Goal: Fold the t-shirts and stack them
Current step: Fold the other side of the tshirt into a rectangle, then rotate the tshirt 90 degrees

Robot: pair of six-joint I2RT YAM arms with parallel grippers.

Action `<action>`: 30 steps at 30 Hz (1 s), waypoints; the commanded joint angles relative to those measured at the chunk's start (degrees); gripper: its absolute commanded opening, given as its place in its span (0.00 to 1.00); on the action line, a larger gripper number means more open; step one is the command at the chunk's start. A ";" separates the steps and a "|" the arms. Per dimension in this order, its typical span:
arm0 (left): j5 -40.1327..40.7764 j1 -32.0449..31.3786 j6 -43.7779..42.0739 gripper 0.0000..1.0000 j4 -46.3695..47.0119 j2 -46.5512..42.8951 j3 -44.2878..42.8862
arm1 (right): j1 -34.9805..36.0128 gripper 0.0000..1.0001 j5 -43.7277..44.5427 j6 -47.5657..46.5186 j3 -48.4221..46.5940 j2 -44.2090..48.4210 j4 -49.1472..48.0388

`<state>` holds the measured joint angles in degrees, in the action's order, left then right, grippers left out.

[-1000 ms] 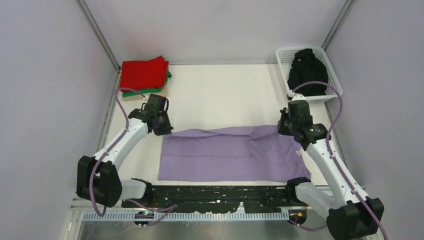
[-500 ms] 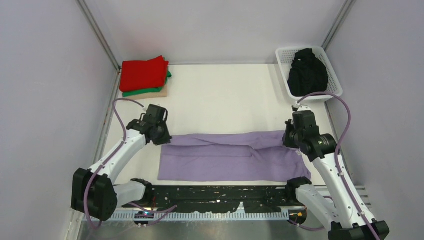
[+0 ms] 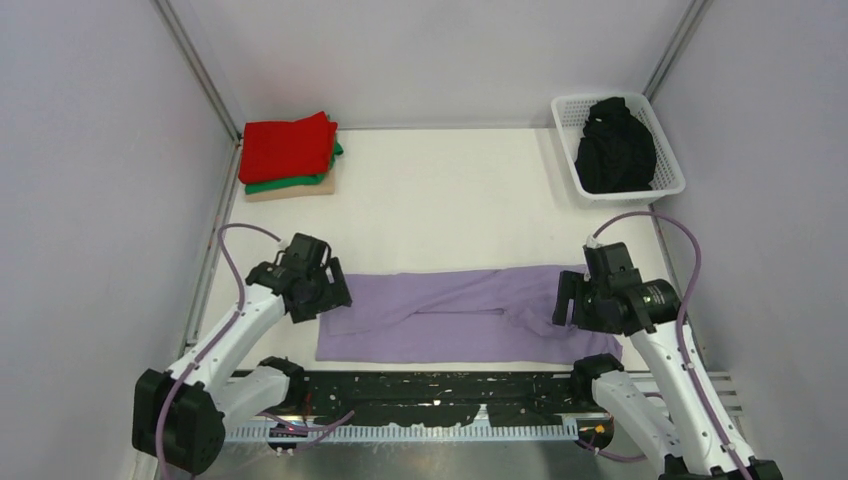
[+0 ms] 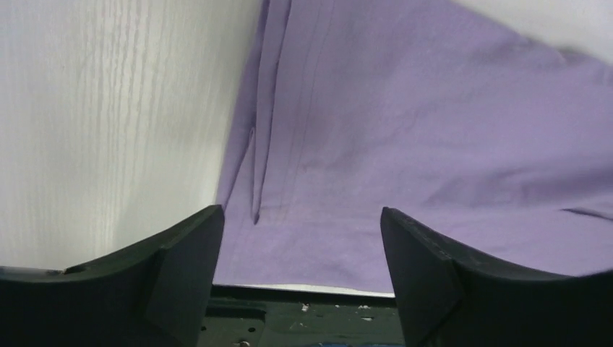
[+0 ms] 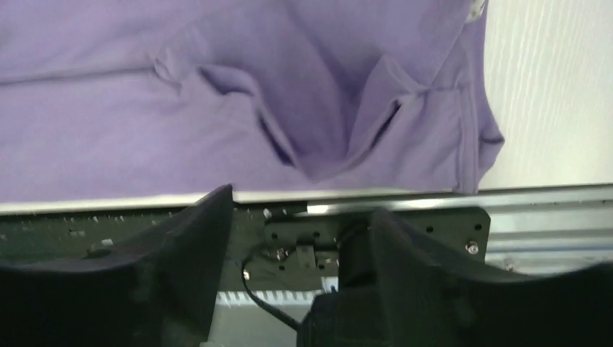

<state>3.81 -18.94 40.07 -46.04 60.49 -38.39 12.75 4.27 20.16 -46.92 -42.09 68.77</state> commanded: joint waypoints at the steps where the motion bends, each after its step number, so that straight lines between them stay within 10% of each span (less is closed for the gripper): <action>1: 1.67 -0.31 1.49 0.97 -8.85 -7.52 -2.64 | 0.88 0.94 -8.97 0.10 -5.18 7.21 13.19; 7: -2.88 -0.30 -0.52 0.99 -3.91 -12.01 -5.75 | 0.96 0.95 -10.73 0.75 -7.14 12.95 6.35; 15: -19.65 -0.33 -1.83 1.00 12.32 3.81 -6.34 | 0.96 0.95 -7.43 7.64 6.01 4.71 -24.05; 30: -17.33 1.53 -2.80 0.99 20.99 25.03 -4.41 | -1.77 0.95 -5.02 17.79 20.68 -18.72 -48.39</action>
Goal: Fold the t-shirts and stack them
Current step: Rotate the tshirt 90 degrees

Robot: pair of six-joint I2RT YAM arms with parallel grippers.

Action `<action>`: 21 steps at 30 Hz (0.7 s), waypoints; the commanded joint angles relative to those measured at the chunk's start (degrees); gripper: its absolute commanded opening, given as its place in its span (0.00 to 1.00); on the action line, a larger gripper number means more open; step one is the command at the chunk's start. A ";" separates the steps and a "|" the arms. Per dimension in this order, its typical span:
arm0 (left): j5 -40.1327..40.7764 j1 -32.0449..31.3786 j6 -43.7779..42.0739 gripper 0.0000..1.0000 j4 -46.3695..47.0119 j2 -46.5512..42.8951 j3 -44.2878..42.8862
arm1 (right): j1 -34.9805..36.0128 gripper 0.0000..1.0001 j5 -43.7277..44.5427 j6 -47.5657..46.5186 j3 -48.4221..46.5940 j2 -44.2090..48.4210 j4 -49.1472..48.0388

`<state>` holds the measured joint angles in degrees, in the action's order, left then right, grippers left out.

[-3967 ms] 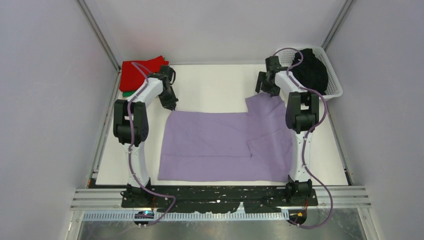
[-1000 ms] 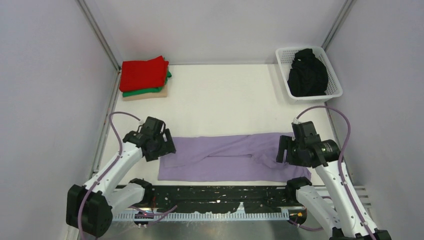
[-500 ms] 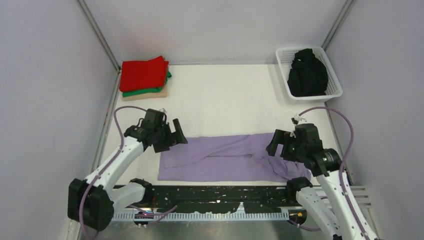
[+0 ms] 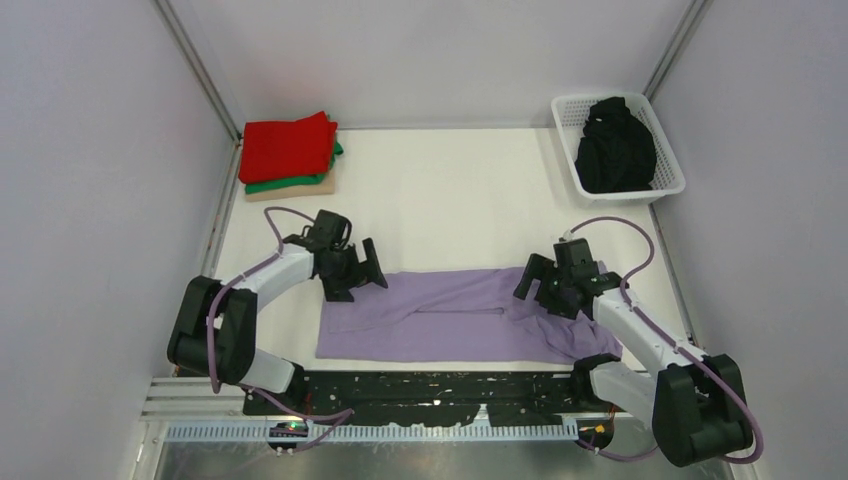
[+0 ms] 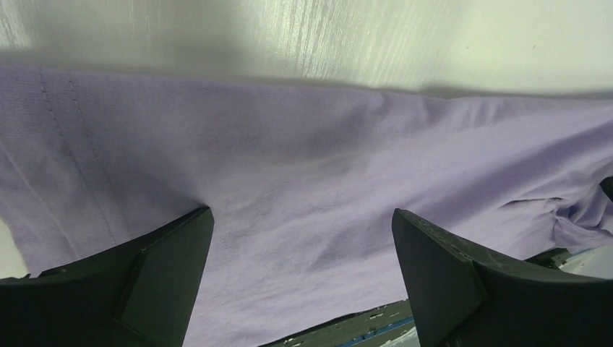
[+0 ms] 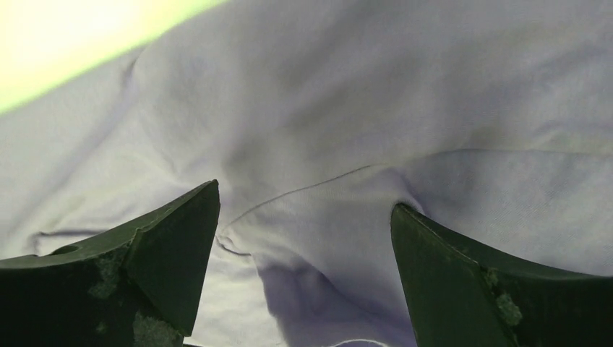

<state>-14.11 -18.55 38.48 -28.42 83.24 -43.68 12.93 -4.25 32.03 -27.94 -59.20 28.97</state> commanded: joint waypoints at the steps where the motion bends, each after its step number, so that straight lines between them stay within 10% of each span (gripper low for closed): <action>1: 0.69 1.45 -1.26 1.00 3.39 2.21 1.28 | -2.56 0.95 3.49 7.25 2.58 -3.07 -10.87; 10: 6.49 3.43 1.29 0.99 -0.64 -8.17 10.26 | -4.75 0.95 -0.75 7.45 -9.20 -24.13 -25.54; 21: 2.57 -0.81 12.43 0.99 0.00 -26.09 23.94 | 2.63 0.95 -8.15 6.79 -65.93 -65.81 -10.92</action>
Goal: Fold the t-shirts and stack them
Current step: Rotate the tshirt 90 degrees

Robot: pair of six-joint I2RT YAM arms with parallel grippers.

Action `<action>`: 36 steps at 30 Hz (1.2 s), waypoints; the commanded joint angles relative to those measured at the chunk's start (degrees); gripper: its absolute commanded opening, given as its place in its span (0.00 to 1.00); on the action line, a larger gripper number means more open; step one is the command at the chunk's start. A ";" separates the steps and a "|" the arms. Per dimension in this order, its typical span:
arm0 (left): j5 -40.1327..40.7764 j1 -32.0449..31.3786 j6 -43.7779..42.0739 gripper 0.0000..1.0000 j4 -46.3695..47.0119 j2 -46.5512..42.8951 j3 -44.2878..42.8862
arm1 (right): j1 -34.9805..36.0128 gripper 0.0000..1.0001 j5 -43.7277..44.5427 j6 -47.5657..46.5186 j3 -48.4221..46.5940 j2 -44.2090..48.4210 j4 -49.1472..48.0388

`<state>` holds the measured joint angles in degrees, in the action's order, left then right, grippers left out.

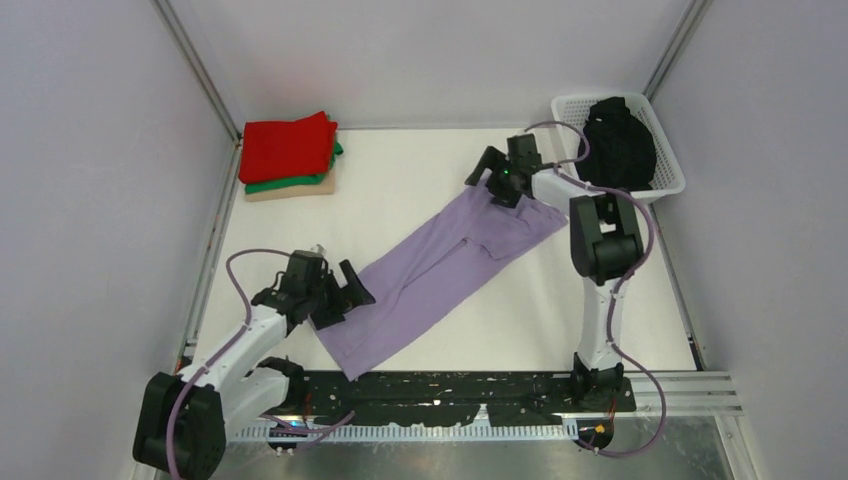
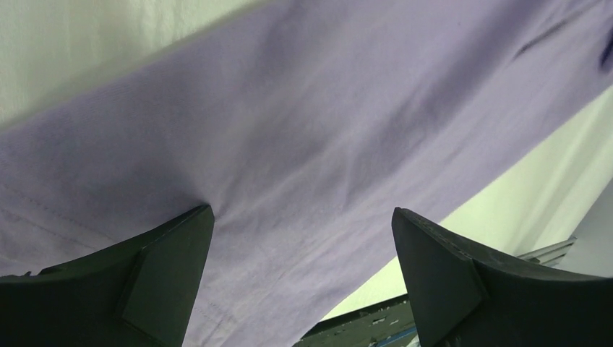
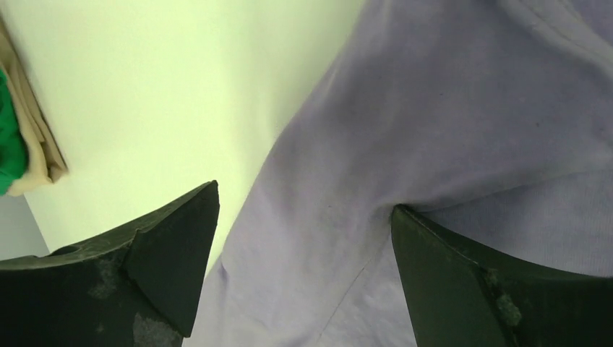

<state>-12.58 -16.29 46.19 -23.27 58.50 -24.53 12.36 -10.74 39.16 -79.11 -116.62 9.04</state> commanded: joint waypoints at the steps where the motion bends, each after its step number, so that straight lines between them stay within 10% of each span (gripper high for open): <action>1: 0.66 -4.70 5.95 0.99 -4.09 -1.63 4.76 | 3.94 0.95 -3.41 0.12 -22.27 -13.25 11.11; 12: 2.45 -25.89 13.59 1.00 7.77 10.88 -3.90 | 7.06 0.95 -4.84 14.07 -55.51 -33.83 13.09; 24: 3.73 -40.47 12.94 1.00 12.74 19.81 -11.49 | 7.25 0.95 -0.86 15.66 -67.24 -42.74 4.54; 36: 18.27 -42.36 9.01 0.99 -11.72 -2.31 -6.54 | 8.17 0.95 0.80 -14.09 -50.24 -14.24 14.16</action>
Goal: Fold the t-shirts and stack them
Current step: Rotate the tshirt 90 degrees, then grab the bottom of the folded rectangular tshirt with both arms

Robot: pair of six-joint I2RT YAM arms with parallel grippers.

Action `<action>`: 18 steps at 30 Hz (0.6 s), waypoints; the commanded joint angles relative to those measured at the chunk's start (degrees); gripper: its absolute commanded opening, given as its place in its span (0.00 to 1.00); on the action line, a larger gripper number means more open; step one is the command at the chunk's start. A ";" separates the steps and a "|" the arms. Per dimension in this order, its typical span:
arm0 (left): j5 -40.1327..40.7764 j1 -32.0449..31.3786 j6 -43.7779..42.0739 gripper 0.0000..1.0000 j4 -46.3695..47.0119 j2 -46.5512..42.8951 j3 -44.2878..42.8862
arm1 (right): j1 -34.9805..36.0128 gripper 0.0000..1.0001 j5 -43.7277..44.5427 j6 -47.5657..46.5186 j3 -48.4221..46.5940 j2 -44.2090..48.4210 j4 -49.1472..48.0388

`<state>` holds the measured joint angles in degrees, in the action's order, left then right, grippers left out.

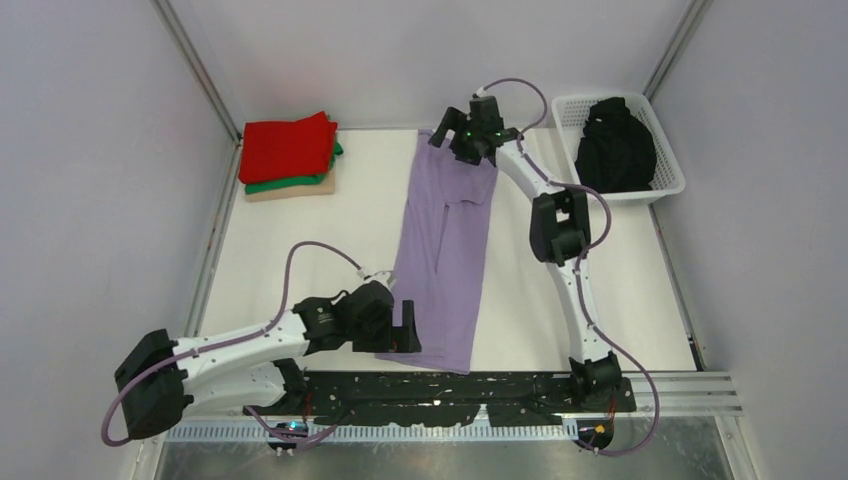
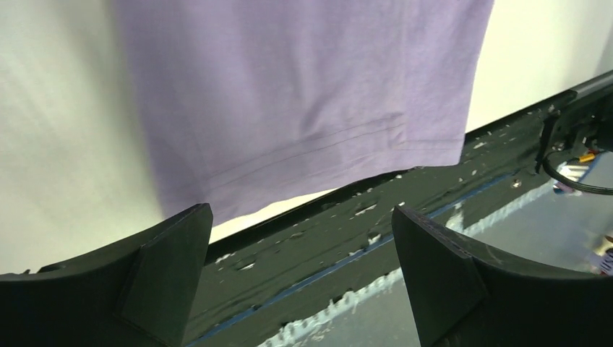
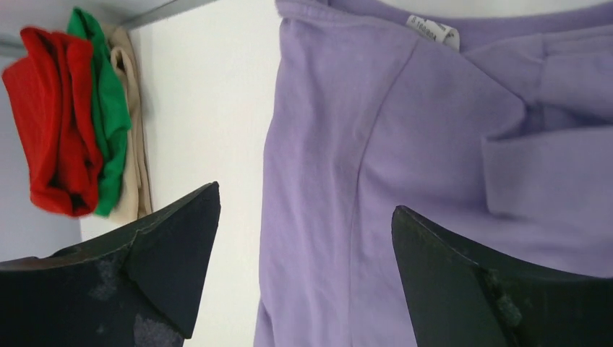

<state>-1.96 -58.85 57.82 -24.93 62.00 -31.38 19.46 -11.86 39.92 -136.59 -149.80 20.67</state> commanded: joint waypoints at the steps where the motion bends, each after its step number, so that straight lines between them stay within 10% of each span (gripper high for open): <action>1: 8.94 0.45 -3.10 1.00 -11.57 -6.49 0.22 | 1.38 0.96 2.78 -16.09 13.66 24.27 2.91; 11: 6.84 4.09 -9.24 0.93 -10.73 1.37 -3.53 | 7.85 0.97 16.06 -16.16 73.65 65.96 -1.86; 18: 5.75 4.09 -11.82 0.78 -10.78 7.20 -4.15 | 17.17 0.95 15.23 -10.53 91.28 80.92 1.03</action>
<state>4.82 -54.85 48.71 -36.75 67.22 -34.24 31.97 2.00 25.96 -50.15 -74.46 19.99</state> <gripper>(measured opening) 0.835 0.969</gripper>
